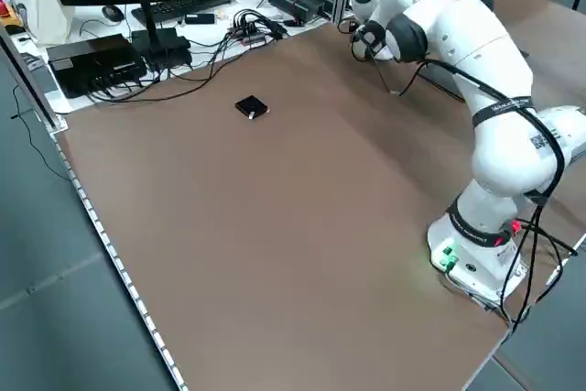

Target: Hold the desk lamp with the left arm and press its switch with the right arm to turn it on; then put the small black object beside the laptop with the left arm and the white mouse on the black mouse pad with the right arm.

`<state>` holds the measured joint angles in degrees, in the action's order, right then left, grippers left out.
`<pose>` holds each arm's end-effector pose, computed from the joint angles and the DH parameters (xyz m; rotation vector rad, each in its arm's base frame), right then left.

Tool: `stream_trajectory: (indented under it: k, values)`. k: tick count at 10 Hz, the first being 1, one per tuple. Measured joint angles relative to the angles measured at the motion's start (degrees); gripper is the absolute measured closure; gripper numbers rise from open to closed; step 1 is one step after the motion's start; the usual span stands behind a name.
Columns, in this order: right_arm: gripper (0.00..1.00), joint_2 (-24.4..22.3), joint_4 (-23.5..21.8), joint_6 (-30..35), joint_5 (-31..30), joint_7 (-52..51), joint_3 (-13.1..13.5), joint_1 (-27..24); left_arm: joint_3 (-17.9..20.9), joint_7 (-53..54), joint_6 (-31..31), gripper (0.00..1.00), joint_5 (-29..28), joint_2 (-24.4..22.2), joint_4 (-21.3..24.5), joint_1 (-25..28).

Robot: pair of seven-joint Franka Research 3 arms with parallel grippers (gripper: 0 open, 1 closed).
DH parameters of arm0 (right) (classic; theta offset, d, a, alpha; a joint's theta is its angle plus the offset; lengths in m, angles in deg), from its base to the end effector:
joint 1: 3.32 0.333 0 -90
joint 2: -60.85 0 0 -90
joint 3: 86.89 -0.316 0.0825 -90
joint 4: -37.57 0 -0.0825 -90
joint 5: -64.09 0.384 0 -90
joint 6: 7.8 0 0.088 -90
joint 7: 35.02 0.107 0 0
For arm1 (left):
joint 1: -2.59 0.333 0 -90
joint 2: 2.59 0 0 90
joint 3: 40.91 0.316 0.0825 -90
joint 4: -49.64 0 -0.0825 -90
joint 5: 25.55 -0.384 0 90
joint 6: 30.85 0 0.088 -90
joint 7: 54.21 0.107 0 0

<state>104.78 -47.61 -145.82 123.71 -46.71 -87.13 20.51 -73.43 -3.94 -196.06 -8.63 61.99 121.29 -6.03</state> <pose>0.6683 0.3037 0.2354 -2.3847 0.1574 -0.0713 0.6933 -0.3752 0.1871 2.2691 -1.0598 0.8306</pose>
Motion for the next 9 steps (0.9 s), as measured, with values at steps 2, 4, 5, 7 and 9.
stream_trajectory:
  k: [2, 4, 5, 7, 9]
  values:
    - [0.99, 3.75, 3.83, -3.84, 0.07, 0.11, 0.02, 1.87, -0.2, 0.41, -1.09, 0.01, 0.0, 1.39, -1.07, -0.81]
    - [0.99, 6.42, 7.0, -6.54, 0.08, 0.14, 0.01, 3.17, -0.21, 1.09, -1.37, 0.09, 0.0, 1.56, -1.26, -1.03]
    - [0.99, 7.48, 8.35, -6.89, 0.08, 0.16, 0.01, 3.61, -0.2, 2.62, -1.37, 0.17, 0.0, 1.6, -1.27, -1.03]
    - [0.99, 8.98, 10.0, -6.97, 0.09, 0.16, 0.02, 3.88, -0.11, 4.53, -1.37, 0.16, 0.0, 1.89, -1.19, -1.03]
    - [0.99, 10.12, 11.53, -7.68, 0.09, 0.15, 0.04, 3.91, -0.11, 4.95, -1.37, 0.19, 0.0, 2.22, -1.04, -1.11]
